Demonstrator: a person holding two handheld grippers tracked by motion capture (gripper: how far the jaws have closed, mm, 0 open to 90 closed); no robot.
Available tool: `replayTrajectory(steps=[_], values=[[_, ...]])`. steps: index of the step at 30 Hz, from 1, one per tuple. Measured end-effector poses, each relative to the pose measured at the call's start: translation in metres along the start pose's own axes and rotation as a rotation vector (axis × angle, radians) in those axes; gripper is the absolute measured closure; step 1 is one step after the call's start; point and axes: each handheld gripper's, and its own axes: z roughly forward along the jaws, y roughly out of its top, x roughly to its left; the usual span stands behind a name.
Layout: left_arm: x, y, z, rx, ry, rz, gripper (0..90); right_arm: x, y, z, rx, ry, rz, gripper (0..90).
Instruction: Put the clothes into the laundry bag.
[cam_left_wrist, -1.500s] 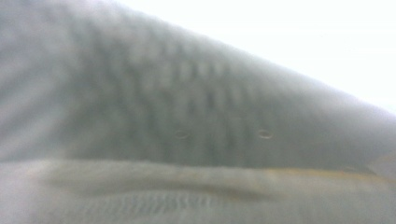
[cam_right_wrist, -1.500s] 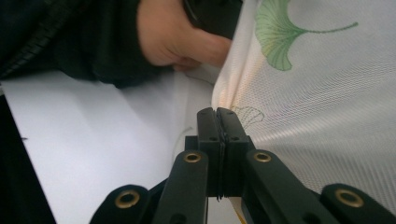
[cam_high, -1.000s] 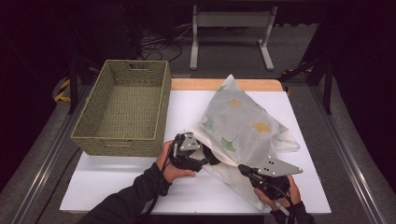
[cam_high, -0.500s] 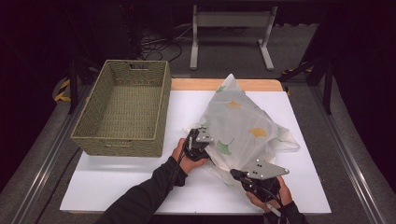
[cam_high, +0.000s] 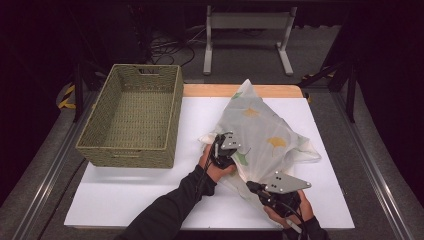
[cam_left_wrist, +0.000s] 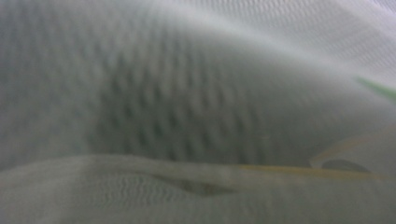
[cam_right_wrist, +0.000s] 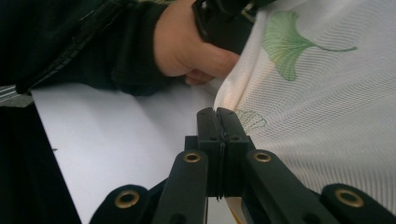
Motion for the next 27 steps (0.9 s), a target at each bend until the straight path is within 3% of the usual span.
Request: replayTrajectory(steps=[4,9,12,16,18,20,24,27], values=[[-0.003,-0.003,-0.010,0.011,-0.010,0.028,83.3,-0.005,0.001,-0.009,-0.046,-0.029,0.030,89.5],[-0.004,-0.012,-0.025,0.039,-0.027,0.074,67.0,-0.006,0.006,-0.018,-0.093,-0.049,0.033,89.6],[-0.005,-0.016,-0.025,0.078,-0.030,0.059,63.6,-0.007,0.010,-0.023,-0.123,-0.046,0.047,89.6],[-0.007,-0.014,-0.014,0.110,-0.005,0.098,66.7,-0.005,0.013,-0.025,-0.139,-0.033,0.048,89.6],[-0.008,-0.010,-0.004,0.116,-0.003,0.107,72.6,-0.002,0.014,-0.024,-0.133,-0.021,0.040,89.5],[-0.008,-0.004,0.008,0.100,0.008,0.090,83.6,-0.001,0.014,-0.023,-0.133,-0.011,0.036,89.6],[-0.005,0.002,0.018,0.079,0.033,0.067,87.8,-0.001,0.010,-0.020,-0.113,0.003,0.045,89.6],[-0.002,0.006,0.023,0.063,0.093,0.025,88.2,0.000,0.007,-0.016,-0.094,0.006,0.049,89.6]])
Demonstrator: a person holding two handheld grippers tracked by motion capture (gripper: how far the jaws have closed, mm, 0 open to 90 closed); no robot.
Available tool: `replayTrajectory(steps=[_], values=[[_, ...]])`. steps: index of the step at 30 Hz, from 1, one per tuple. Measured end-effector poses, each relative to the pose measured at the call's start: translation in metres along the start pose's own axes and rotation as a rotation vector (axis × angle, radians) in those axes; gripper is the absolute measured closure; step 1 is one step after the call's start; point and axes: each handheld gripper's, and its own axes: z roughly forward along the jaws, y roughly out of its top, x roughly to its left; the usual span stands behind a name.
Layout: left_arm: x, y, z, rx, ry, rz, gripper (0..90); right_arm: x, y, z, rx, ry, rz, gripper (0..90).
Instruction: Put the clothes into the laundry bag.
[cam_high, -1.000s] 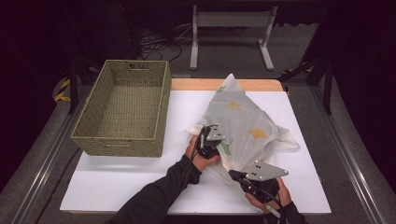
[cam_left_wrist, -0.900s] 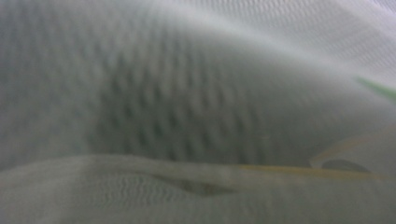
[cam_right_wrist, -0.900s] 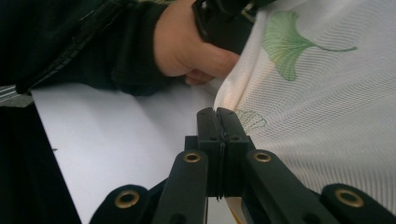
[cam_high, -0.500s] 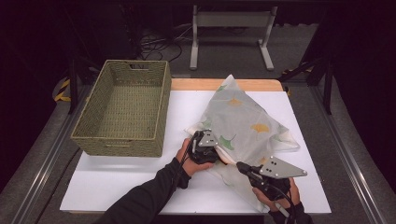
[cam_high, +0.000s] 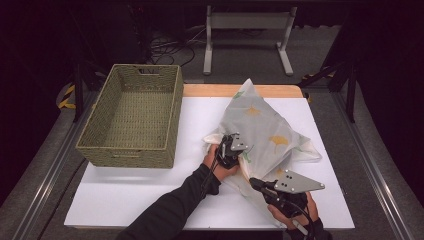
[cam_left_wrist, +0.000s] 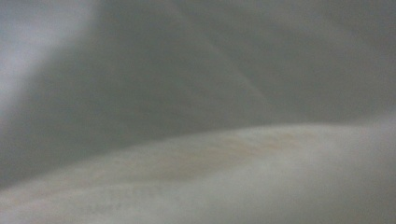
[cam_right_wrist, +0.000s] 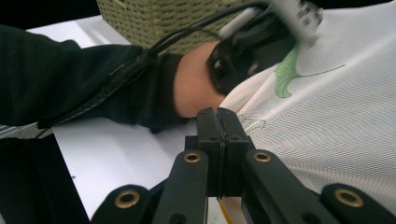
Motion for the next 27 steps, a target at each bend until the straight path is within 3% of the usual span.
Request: replayTrajectory(steps=[2,3,5,7,11,14,19,21,23,25,27], values=[[0.001,0.001,0.001,-0.017,0.039,-0.028,88.2,0.000,0.001,-0.001,-0.007,-0.001,-0.001,89.7],[0.004,0.000,-0.001,-0.052,0.068,-0.076,88.2,0.000,0.002,-0.003,-0.017,0.002,-0.004,89.7],[0.009,-0.002,-0.003,-0.081,0.067,-0.117,88.1,0.001,0.004,-0.008,-0.038,-0.001,0.000,89.7],[0.008,-0.003,-0.004,-0.095,0.060,-0.102,87.4,0.001,0.005,-0.010,-0.051,0.004,-0.002,89.7],[0.006,-0.006,-0.011,-0.121,0.005,-0.067,82.3,-0.004,0.008,-0.017,-0.115,-0.050,0.032,89.6],[0.005,-0.010,-0.019,-0.113,-0.059,-0.063,69.9,-0.009,0.009,-0.021,-0.131,-0.092,0.046,89.6],[0.005,-0.023,-0.042,-0.066,-0.114,-0.035,48.2,-0.015,0.009,-0.020,-0.136,-0.120,0.070,89.6],[0.005,-0.025,-0.047,-0.059,-0.112,-0.023,42.3,-0.016,0.009,-0.020,-0.138,-0.124,0.076,89.6],[0.007,-0.031,-0.058,-0.057,-0.125,-0.021,42.1,-0.017,0.010,-0.019,-0.140,-0.129,0.080,89.6],[0.007,-0.035,-0.064,-0.063,-0.168,-0.027,43.8,-0.018,0.011,-0.018,-0.142,-0.130,0.086,89.6],[0.004,-0.035,-0.060,-0.031,-0.186,-0.016,49.9,-0.016,0.012,-0.016,-0.143,-0.116,0.086,89.6]])
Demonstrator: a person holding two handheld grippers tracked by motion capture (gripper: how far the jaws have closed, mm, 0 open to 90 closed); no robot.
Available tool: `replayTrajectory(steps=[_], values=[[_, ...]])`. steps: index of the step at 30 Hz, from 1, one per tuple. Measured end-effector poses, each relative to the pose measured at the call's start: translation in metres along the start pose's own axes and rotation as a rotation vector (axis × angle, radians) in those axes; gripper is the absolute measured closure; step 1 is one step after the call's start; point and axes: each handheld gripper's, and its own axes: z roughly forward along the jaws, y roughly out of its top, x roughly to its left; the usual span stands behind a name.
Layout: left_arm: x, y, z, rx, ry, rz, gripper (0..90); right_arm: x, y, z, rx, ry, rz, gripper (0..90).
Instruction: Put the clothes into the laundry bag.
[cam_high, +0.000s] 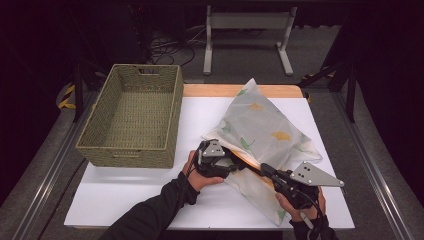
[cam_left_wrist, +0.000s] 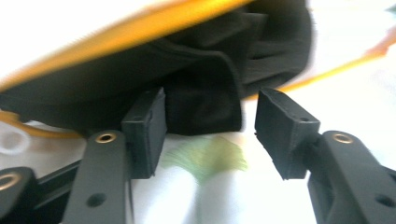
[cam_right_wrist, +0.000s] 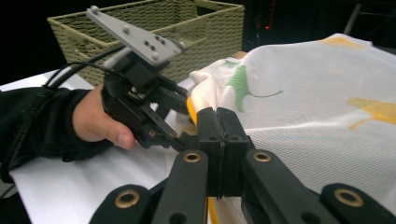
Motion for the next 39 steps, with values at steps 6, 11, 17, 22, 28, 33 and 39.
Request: replayTrajectory(steps=[6,11,17,22,28,33,39], values=[[-0.006,0.014,0.035,0.037,0.015,0.004,66.4,0.012,-0.002,0.010,0.038,0.048,-0.032,89.6],[-0.009,0.031,0.060,0.028,-0.001,0.014,80.1,0.011,-0.008,0.013,0.063,0.068,-0.022,89.6],[-0.005,0.039,0.070,-0.013,0.085,-0.001,87.5,0.013,-0.016,0.013,0.098,0.093,-0.020,89.6],[0.000,0.039,0.067,-0.065,0.156,-0.032,88.0,0.016,-0.018,0.014,0.130,0.094,-0.041,89.6],[0.000,0.035,0.056,-0.077,0.120,-0.023,82.4,0.012,-0.028,0.014,0.181,0.087,-0.042,89.6],[-0.006,0.025,0.029,-0.059,0.045,0.007,57.6,0.008,-0.033,0.009,0.194,0.069,-0.048,89.7],[-0.011,0.007,-0.025,-0.025,0.057,0.076,47.2,0.005,-0.032,0.001,0.181,0.052,-0.045,89.6]])
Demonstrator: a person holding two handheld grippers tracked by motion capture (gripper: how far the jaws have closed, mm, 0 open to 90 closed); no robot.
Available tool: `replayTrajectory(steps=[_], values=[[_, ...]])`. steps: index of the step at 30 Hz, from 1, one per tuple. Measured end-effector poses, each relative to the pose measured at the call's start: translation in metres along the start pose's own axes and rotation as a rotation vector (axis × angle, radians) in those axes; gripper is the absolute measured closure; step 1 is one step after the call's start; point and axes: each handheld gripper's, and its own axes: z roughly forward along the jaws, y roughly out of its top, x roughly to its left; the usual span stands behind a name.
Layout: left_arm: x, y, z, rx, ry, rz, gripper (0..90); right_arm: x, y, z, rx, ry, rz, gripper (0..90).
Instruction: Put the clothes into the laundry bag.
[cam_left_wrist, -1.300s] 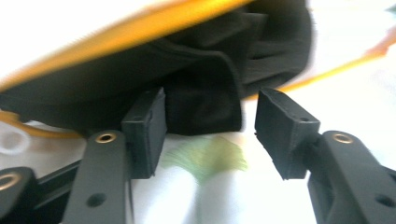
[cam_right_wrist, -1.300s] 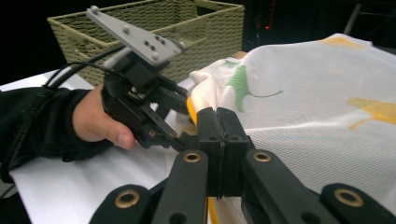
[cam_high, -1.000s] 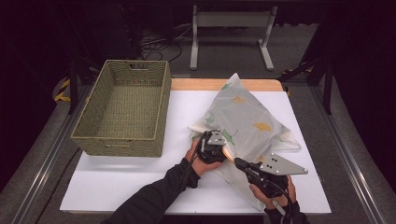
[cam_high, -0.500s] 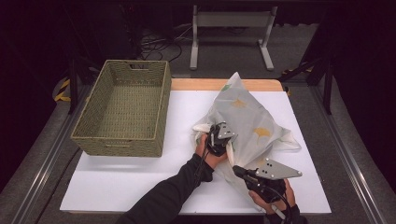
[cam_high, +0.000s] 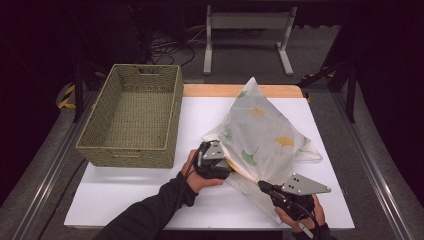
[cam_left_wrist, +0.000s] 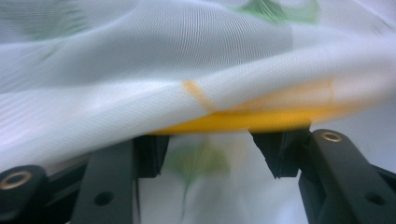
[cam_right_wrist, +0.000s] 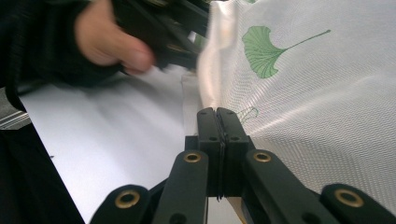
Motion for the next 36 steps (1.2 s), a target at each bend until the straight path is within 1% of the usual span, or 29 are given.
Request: replayTrajectory(steps=[1,2,3,5,6,7,10,11,12,13,15,16,17,18,19,20,21,23,24,25,26,27,28,29,30,31,33,35,36], values=[[-0.003,-0.006,-0.018,0.024,0.014,0.055,47.0,0.000,0.000,-0.001,0.000,0.000,-0.002,89.6],[-0.003,-0.006,-0.018,0.024,0.014,0.055,46.6,0.000,0.000,-0.001,0.000,0.000,-0.002,89.6],[-0.003,-0.008,-0.026,0.031,0.026,0.066,46.6,0.000,0.000,-0.002,-0.003,0.001,0.001,89.6],[-0.002,-0.015,-0.045,0.029,0.060,0.073,41.1,0.001,0.000,-0.005,-0.008,-0.004,0.001,89.6],[-0.002,-0.015,-0.045,0.029,0.060,0.073,40.4,0.001,0.000,-0.005,-0.008,-0.004,0.001,89.6],[-0.001,-0.016,-0.052,0.012,0.060,0.061,40.4,0.000,0.000,-0.006,-0.010,-0.004,0.004,89.6],[0.006,-0.016,-0.065,-0.002,0.118,0.044,37.5,0.000,0.000,-0.008,-0.013,-0.005,0.005,89.6],[0.008,-0.015,-0.066,0.001,0.148,0.039,35.5,0.000,0.000,-0.009,-0.014,-0.007,0.002,89.7],[0.010,-0.014,-0.066,0.000,0.165,0.035,31.8,0.000,0.000,-0.010,-0.016,-0.008,0.000,89.7],[0.011,-0.013,-0.065,0.002,0.163,0.029,30.0,-0.001,0.000,-0.012,-0.018,-0.010,0.005,89.6],[0.013,-0.012,-0.055,0.055,0.168,0.031,27.4,-0.003,-0.001,-0.015,-0.023,-0.016,0.012,89.7],[0.014,-0.014,-0.048,0.085,0.154,0.016,27.3,-0.004,-0.002,-0.017,-0.025,-0.020,0.015,89.6],[0.014,-0.014,-0.048,0.085,0.154,0.016,26.2,-0.004,-0.002,-0.017,-0.025,-0.020,0.015,89.6],[0.016,-0.015,-0.042,0.110,0.144,0.007,26.2,-0.004,-0.002,-0.018,-0.026,-0.024,0.017,89.7],[0.018,-0.017,-0.031,0.151,0.163,-0.003,25.0,-0.005,-0.002,-0.020,-0.031,-0.029,0.017,89.7],[0.018,-0.017,-0.031,0.151,0.163,-0.003,25.1,-0.005,-0.002,-0.020,-0.031,-0.029,0.017,89.7],[0.020,-0.018,-0.024,0.164,0.168,-0.028,25.1,-0.005,-0.002,-0.020,-0.032,-0.032,0.016,89.6],[0.024,-0.019,-0.014,0.195,0.186,-0.045,25.4,-0.006,-0.002,-0.022,-0.034,-0.034,0.017,89.7],[0.027,-0.019,-0.008,0.203,0.187,-0.063,29.7,-0.006,-0.003,-0.022,-0.034,-0.037,0.018,89.6],[0.027,-0.019,-0.008,0.203,0.187,-0.063,33.0,-0.006,-0.003,-0.022,-0.034,-0.037,0.018,89.6],[0.029,-0.019,-0.005,0.211,0.202,-0.069,33.0,-0.007,-0.003,-0.022,-0.035,-0.036,0.018,89.7],[0.031,-0.020,-0.005,0.205,0.203,-0.068,40.4,-0.007,-0.003,-0.021,-0.035,-0.036,0.017,89.7],[0.033,-0.021,-0.005,0.194,0.183,-0.081,56.8,-0.007,-0.004,-0.021,-0.037,-0.035,0.019,89.6],[0.034,-0.022,-0.006,0.195,0.184,-0.084,65.6,-0.007,-0.004,-0.021,-0.034,-0.036,0.018,89.6],[0.036,-0.025,-0.011,0.185,0.167,-0.095,84.8,-0.007,-0.004,-0.020,-0.031,-0.035,0.015,89.6],[0.036,-0.025,-0.011,0.185,0.167,-0.095,87.7,-0.007,-0.004,-0.020,-0.031,-0.035,0.015,89.6],[0.036,-0.027,-0.019,0.181,0.160,-0.099,88.1,-0.007,-0.005,-0.018,-0.028,-0.030,0.015,89.6],[0.032,-0.028,-0.030,0.177,0.132,-0.076,88.4,-0.005,-0.005,-0.015,-0.016,-0.021,0.003,89.5],[0.028,-0.029,-0.034,0.192,0.131,-0.053,88.4,-0.005,-0.005,-0.013,-0.010,-0.019,0.000,89.5]])
